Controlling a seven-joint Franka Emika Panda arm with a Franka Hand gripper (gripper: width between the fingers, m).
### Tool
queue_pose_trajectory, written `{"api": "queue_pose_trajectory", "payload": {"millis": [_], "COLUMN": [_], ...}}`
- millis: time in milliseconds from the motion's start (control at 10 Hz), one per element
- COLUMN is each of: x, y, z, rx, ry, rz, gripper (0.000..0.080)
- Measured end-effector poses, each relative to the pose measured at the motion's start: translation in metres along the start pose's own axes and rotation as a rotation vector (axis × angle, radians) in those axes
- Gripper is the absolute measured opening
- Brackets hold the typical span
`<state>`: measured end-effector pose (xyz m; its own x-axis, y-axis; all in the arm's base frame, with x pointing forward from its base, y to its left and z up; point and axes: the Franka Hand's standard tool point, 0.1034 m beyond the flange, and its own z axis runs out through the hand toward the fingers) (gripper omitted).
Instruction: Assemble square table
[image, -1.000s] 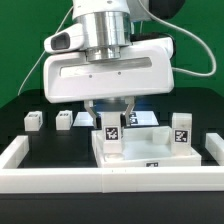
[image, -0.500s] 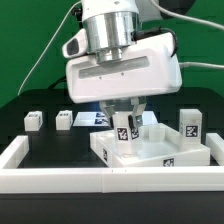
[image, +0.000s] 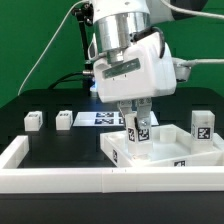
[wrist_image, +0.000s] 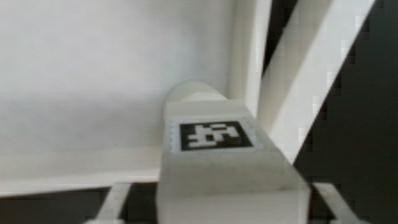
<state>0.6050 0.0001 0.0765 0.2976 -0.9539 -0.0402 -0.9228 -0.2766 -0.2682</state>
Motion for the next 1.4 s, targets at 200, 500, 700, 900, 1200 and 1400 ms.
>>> {"api": "queue_pose_trajectory", "payload": {"millis": [200,500,700,900,1200,1400], "x": [-0.001,-0.003,-0.004,-0.006,-0.01,-0.012], "y": [0.0,0.0,0.0,0.001,0.0,0.002], "z": [0.0,0.001,0.0,0.001,0.001,0.002], "rx": [0.001,0.004,0.001,-0.006,-0.024,-0.06], "ry": [-0.004,-0.011,-0.016,-0.024,-0.058,-0.069], "rz": [0.078,0.096,-0.04,-0.275,-0.61,-0.859], "gripper": [0.0295,0.0543,0.0616,0.0648,0.0649,0.0649]}}
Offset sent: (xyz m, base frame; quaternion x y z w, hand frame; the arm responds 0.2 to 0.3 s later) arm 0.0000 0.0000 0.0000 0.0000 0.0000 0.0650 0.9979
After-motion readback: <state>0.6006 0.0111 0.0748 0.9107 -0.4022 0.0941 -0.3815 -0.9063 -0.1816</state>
